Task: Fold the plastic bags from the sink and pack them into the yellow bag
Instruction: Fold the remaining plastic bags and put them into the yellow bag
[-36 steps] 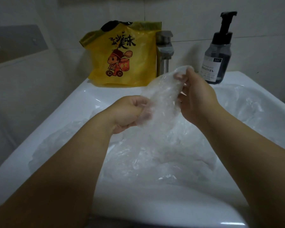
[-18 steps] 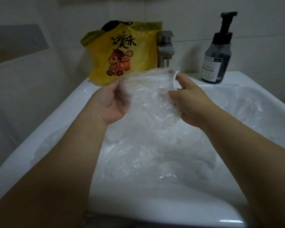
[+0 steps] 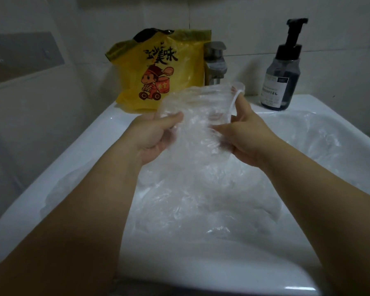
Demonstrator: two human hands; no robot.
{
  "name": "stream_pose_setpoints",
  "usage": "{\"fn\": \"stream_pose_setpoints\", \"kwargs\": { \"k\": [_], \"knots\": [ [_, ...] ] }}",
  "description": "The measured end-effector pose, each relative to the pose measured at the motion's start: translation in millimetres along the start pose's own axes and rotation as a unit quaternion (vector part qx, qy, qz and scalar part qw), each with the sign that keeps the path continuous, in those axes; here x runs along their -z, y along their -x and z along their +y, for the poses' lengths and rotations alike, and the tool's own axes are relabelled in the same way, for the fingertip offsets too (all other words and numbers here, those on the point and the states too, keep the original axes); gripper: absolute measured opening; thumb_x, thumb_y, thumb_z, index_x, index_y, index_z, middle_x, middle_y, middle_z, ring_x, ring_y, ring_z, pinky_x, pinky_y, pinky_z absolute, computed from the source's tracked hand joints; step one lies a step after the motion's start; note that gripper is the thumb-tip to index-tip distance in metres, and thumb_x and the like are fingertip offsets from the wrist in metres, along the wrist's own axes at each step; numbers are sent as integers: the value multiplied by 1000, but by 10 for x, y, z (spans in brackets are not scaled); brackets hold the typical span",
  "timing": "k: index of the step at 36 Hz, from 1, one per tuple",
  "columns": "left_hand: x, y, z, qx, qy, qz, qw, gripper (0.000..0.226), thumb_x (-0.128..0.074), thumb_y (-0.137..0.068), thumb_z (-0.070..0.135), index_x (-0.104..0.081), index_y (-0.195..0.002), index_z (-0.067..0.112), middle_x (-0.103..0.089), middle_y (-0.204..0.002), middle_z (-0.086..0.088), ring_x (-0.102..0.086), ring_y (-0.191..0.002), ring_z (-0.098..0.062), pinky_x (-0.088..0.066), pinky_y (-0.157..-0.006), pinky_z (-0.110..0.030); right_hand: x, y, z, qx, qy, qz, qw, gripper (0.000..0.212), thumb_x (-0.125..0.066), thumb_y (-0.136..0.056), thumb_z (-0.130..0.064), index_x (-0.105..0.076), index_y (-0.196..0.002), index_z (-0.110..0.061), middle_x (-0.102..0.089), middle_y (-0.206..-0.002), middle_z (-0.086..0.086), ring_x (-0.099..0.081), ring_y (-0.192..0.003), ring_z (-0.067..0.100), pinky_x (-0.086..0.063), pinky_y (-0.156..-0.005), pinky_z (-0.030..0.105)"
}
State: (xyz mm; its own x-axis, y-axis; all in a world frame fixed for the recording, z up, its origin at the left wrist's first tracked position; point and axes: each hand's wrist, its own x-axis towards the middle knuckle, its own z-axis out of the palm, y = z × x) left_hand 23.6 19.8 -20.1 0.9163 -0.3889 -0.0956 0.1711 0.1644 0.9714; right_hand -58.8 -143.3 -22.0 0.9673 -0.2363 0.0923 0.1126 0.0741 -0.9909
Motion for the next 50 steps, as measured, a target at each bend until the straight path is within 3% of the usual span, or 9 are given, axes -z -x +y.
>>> {"fn": "stream_pose_setpoints", "kwargs": {
  "k": [4,11,15,23,27,32,39,45,50],
  "knots": [
    [7,38,59,-35,29,-35,998,9,-61,-91,6,-63,-99,10,-64,-69,5,-57,-59,-1,-46,-53,-11,14,5,-29,-6,-7,21,1000,104,-69,-80,6,-9,-152,-39,-65,-117,7,-65,-104,35,-49,-92,59],
    [11,130,123,-36,51,-111,992,49,-37,-95,-13,-46,-137,10,-71,-96,0,-64,-70,-1,-44,-49,-12,96,-52,-63,-34,-108,35,993,97,-76,-75,-33,-17,-151,-35,-43,-148,1,-56,-121,23,-43,-104,48],
    [88,124,119,-36,47,-120,991,75,-41,-83,-17,-38,-146,24,-61,-130,-5,-67,-105,-18,-56,-79,-32,100,-50,-84,-18,-127,57,990,63,-55,-92,-9,-32,-148,-27,-59,-131,7,-66,-108,25,-51,-96,47],
    [34,93,140,-74,41,-7,996,38,-56,-95,5,-46,-127,21,-65,-90,-2,-59,-50,-3,-46,-46,-16,44,22,-80,-16,-15,60,998,40,-69,-84,-5,-56,-121,-9,-68,-105,17,-70,-91,30,-56,-86,46],
    [54,46,137,-111,49,57,991,22,-53,-97,5,-48,-108,23,-70,-74,4,-63,-56,-3,-51,-51,-18,30,24,-109,-26,-39,102,994,23,-68,-86,-11,-45,-90,-9,-57,-95,15,-59,-83,29,-54,-85,46],
    [102,63,158,-55,54,-40,996,44,-56,-95,42,-45,-134,26,-66,-120,-7,-71,-90,-19,-58,-68,-37,57,14,-119,-44,-86,123,988,18,-62,-90,-14,-51,-103,-11,-63,-104,7,-65,-95,22,-54,-83,39],
    [64,73,90,-88,-71,53,992,34,-63,-92,10,-46,-117,26,-65,-84,-4,-56,-60,-9,-47,-48,-17,69,4,-134,-36,-76,159,984,21,-47,-92,2,-50,-81,-16,-54,-82,7,-52,-70,19,-48,-55,27],
    [73,109,162,-62,27,-37,997,12,-57,-96,23,-56,-105,31,-69,-93,-1,-66,-73,-12,-55,-67,-27,52,3,-126,-29,-84,141,986,30,-44,-95,4,-68,-98,-14,-61,-96,5,-62,-86,20,-57,-72,31],
    [74,88,104,-90,-84,-13,992,17,-60,-91,3,-67,-95,18,-68,-79,4,-61,-71,-5,-53,-64,-16,99,21,-100,-15,15,95,995,58,-55,-86,14,-48,-138,-9,-51,-132,4,-57,-105,17,-53,-85,27]
  ]
}}
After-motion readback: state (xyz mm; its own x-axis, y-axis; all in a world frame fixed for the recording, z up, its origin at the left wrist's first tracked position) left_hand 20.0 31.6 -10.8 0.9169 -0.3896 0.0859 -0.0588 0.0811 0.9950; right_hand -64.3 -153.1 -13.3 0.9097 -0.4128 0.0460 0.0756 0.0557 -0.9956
